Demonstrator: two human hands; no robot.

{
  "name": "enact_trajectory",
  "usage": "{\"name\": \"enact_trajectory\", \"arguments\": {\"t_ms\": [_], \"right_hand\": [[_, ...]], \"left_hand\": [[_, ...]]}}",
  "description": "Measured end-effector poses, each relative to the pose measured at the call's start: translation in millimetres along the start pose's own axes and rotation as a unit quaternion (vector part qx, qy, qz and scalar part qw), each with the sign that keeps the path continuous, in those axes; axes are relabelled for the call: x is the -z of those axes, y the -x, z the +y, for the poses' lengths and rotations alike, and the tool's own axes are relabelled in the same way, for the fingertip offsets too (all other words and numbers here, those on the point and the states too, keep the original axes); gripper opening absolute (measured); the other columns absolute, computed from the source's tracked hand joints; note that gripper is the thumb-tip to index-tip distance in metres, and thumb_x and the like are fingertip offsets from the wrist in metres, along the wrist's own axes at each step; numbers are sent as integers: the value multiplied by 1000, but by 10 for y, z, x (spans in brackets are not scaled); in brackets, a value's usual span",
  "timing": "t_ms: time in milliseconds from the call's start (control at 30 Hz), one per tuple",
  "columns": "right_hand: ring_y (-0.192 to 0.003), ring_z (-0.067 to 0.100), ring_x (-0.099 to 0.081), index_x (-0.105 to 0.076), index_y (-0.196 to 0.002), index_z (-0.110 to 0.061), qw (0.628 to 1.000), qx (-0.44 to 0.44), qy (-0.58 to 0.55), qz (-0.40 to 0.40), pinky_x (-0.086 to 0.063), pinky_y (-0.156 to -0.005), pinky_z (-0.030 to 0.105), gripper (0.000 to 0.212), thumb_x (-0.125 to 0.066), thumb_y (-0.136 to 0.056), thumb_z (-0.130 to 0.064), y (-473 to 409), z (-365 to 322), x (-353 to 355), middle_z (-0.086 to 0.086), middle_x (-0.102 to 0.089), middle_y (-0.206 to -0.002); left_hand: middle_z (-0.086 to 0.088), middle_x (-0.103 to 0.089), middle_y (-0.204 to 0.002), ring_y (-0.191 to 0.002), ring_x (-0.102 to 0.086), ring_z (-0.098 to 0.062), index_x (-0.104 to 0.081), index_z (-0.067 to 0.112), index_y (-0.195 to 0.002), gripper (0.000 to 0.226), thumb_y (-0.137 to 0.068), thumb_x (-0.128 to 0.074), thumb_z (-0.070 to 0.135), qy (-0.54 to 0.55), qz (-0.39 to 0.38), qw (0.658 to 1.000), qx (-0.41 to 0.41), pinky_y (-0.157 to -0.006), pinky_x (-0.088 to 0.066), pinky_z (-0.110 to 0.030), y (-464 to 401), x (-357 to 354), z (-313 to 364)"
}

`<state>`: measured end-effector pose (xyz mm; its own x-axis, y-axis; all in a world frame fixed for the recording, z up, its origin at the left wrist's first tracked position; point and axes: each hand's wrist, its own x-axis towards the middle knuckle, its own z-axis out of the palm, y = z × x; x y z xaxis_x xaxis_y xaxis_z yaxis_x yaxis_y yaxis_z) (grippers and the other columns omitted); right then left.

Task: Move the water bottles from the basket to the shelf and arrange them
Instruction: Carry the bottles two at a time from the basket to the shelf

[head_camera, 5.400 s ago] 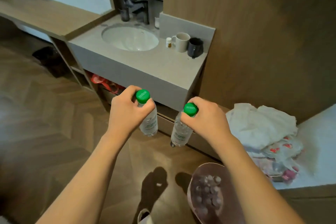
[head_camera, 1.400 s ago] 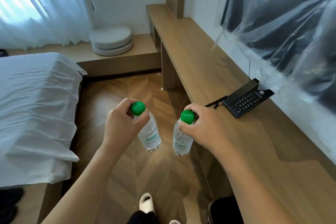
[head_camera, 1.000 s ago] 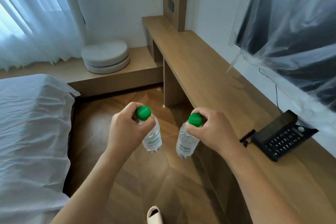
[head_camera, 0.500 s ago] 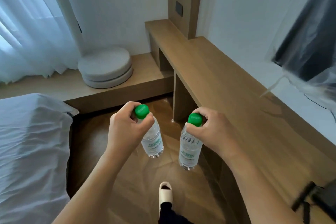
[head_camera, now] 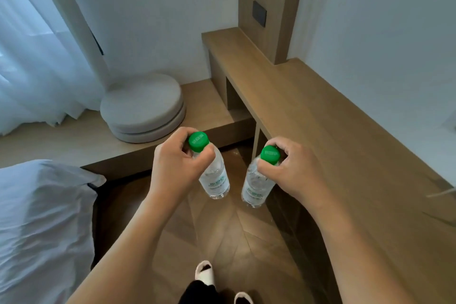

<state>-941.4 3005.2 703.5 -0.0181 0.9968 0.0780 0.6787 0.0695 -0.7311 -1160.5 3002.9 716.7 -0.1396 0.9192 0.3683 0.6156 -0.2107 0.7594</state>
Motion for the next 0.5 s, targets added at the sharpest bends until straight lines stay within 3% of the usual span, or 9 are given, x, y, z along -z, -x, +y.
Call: {"name": "enact_trajectory", "arguments": {"t_ms": [233,333,500], "right_hand": [[-66,13,-60,-60,-77,-33,996,-74,-36,40,-54,-57,45,24,-65,-60,-50,-1184,70,-328,-9,-60,-68],[-74,13,-63,-61,-78,-33,990,-121,-48,48,-57,-61,43,19,-71,-66,-44,-1625,41,-357,-9,-62,-74],[-71,15,-60,-62,-80,-31,980,-164,-40,110,-54,-61,43,16,-76,-73,-30,-2313,28,-371,-7,-62,-75]], "left_hand": [[14,-54,-65,-57,-50,-2,-65,18,-91,16,-79,-76,20,21,-66,997,-23,-54,-40,-11,-1294,-376,-617],[14,-57,-71,-63,-54,-2,-65,19,-94,19,-79,-76,20,41,-107,992,-52,-55,-42,-11,-1896,-531,-807],[14,-58,-74,-66,-56,1,-64,18,-97,21,-80,-75,22,59,-143,983,-95,-56,-42,-9,-2814,-833,-964]]}}
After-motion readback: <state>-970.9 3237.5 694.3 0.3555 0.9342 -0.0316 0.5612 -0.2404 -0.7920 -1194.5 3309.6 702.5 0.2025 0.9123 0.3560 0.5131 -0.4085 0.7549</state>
